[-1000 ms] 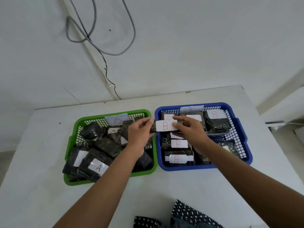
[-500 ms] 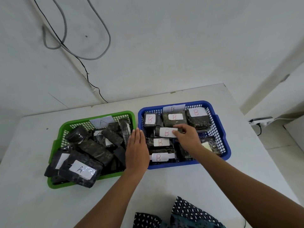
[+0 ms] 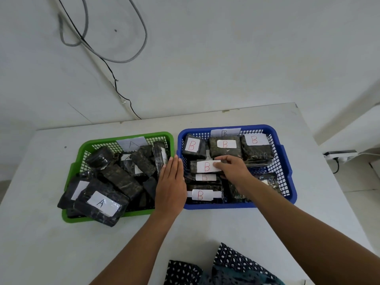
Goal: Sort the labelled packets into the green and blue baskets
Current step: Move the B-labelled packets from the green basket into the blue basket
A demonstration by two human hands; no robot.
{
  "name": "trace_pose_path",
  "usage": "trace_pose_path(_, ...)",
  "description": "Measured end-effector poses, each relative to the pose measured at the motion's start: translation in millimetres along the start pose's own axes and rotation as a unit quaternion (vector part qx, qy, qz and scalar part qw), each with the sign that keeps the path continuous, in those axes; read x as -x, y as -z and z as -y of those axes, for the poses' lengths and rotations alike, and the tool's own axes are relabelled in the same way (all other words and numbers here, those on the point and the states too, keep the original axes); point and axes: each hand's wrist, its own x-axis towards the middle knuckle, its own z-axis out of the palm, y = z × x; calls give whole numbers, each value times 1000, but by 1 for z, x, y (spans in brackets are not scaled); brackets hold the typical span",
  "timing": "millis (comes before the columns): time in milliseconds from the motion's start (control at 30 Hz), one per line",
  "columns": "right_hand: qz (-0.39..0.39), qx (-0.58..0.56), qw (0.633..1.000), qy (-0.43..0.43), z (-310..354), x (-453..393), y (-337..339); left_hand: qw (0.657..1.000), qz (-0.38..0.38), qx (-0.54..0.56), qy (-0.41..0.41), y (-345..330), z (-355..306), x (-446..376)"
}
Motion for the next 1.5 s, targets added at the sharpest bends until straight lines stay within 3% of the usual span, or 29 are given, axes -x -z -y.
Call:
trace_pose_path(200,-181,50,980,66,-2,6,-22,1000,-9,9,-3,3,-1,0)
trace_pose_path(267,-210,44,974,69,-7,11,-27,1000,-12,11,-3,4,-1,0)
trace_pose_path(433,-191,57,980,15,-7,14,-32,1000,-10,9,-9,3,1,1)
trace_pose_path(900,-203,190,956,92,-13,15,-35,1000,1,14,-22,3,7,0)
trace_pose_path(1067,-224,338,900,162,-12,29,-34,995,-65,70,-35,22,16,-5)
trace_pose_path(1167,-199,369,875,241,-8,34,-40,989,-94,111,9,32,33,-12)
trace_pose_path(1333,-79,386,847,356,5,42,-76,958,-95,223,150,44,58,-38)
trace_pose_path(1500,11,448,820,356,8,37,-102,942,-15,231,244,48,71,-72)
